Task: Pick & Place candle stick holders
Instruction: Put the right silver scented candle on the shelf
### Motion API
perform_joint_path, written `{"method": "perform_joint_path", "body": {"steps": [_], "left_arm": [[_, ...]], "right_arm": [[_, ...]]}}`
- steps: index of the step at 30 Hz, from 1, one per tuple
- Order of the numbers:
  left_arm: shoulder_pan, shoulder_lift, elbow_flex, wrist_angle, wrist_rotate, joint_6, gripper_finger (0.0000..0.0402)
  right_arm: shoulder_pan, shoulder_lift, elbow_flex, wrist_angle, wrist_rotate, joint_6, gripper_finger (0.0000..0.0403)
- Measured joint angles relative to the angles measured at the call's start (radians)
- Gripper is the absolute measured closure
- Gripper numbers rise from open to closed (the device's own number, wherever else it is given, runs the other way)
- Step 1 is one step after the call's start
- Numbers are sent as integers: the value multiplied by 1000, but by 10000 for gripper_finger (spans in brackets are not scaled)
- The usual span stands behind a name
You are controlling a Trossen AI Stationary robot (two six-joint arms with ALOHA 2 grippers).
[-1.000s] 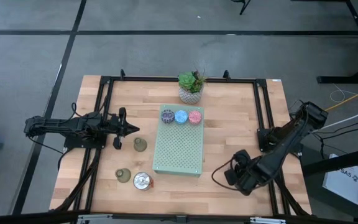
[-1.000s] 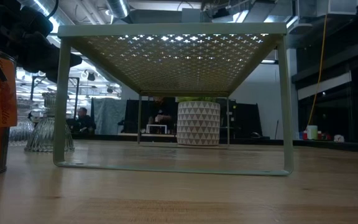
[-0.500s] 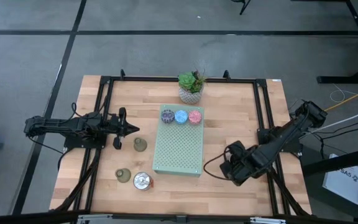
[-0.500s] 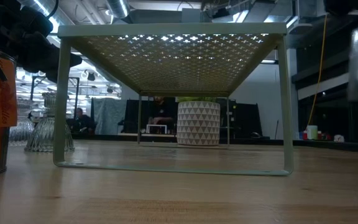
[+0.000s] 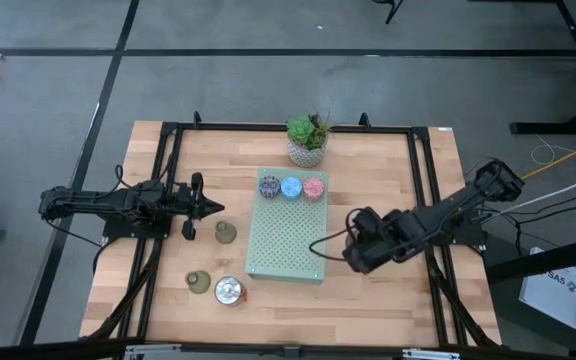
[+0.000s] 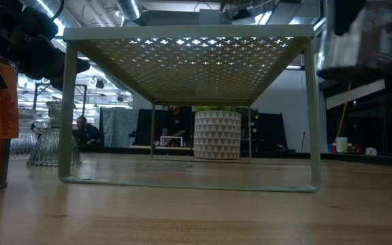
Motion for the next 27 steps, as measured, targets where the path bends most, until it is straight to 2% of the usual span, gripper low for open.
{"method": "perform_joint_path", "body": {"steps": [17, 27], "left_arm": [[0, 0, 0, 0, 0, 0, 395], [0, 0, 0, 0, 0, 0, 395]], "right_arm": [[-144, 0, 191, 60, 33, -465, 47], [-192, 0, 220, 158, 28, -734, 47]]}}
